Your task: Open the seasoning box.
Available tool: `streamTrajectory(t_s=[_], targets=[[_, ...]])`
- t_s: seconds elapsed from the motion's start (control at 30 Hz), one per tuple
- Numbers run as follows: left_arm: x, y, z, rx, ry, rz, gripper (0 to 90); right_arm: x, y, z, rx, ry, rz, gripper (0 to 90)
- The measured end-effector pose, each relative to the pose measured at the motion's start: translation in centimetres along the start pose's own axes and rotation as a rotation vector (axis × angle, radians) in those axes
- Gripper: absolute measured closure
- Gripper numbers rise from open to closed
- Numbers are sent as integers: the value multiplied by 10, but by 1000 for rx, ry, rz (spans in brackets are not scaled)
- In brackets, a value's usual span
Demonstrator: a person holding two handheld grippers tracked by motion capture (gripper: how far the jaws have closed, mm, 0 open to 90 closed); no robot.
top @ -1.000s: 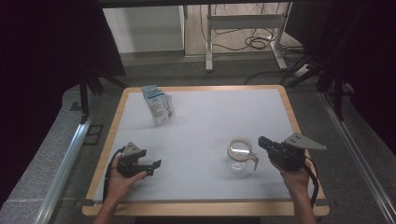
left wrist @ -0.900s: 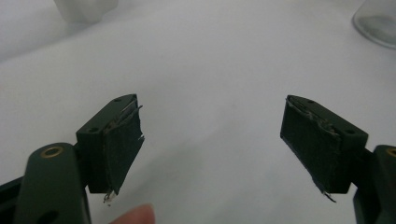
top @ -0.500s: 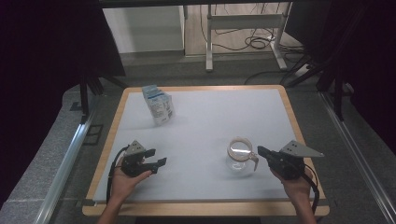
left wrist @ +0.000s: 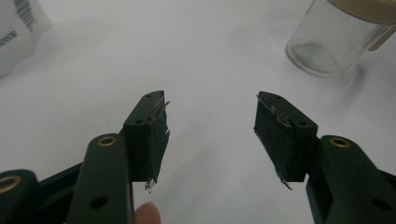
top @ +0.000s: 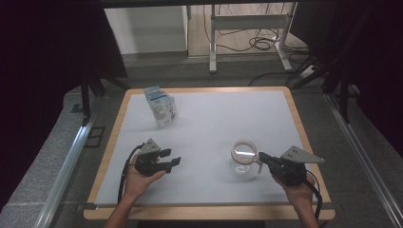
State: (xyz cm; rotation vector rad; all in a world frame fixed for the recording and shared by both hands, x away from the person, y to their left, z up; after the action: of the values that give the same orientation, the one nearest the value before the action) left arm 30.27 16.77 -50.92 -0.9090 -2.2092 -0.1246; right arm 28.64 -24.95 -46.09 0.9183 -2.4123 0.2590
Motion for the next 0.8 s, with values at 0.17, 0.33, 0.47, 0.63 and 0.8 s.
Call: streamTrajectory(t_s=[0.17, 0.33, 0.47, 0.63, 0.8], targets=[[-8, -8, -4, -27, -4, -20, 488, 2, -2, 3, -18, -15, -3, 900], [-18, -15, -16, -50, 9, 8, 538, 1, -3, 9, -16, -9, 20, 900], [-20, -19, -23, -59, 4, 33, 526, 7, -3, 0, -22, -63, 28, 900], [-21, -17, -20, -42, 12, 38, 508, 0, 0, -4, 14, -26, 16, 900], [-21, -15, -17, -27, 12, 51, 484, -4, 2, 0, 15, -9, 15, 900]])
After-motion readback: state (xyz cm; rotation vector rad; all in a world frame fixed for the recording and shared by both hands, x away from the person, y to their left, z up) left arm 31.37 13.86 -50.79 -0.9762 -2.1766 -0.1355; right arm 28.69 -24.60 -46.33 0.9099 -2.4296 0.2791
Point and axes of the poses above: each handheld gripper's, and its own axes: x roughly backward along the jaws, z roughly out of its underside, y roughly to its left, the point moved 1 cm from there along -x, roughly forward along the jaws, and after that the axes turned 8 degrees about y, right-handed, at the moved point
